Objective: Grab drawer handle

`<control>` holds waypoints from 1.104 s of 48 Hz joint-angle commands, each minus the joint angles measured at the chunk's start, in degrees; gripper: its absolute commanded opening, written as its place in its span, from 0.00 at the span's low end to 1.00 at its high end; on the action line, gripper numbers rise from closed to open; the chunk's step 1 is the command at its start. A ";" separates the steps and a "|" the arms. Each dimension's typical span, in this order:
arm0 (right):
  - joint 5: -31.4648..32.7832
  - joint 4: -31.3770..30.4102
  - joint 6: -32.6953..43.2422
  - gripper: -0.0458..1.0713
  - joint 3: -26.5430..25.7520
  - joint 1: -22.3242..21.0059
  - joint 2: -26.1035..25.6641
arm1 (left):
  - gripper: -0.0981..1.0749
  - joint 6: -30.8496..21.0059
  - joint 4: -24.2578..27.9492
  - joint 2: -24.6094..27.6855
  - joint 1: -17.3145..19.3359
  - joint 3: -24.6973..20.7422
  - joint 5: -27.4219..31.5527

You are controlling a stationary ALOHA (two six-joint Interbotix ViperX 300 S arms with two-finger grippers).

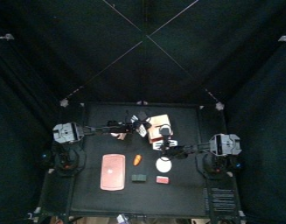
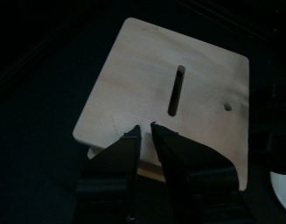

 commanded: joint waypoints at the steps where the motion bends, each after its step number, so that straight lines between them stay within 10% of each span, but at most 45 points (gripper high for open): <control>1: -0.26 -1.23 -0.44 0.70 -0.53 -0.79 -2.37 | 0.62 -0.09 -0.18 -0.53 0.18 -0.26 0.18; 53: -5.36 -3.08 -3.52 0.46 0.62 -2.55 -2.90 | 0.62 -0.18 -0.18 -0.26 0.26 -0.26 0.26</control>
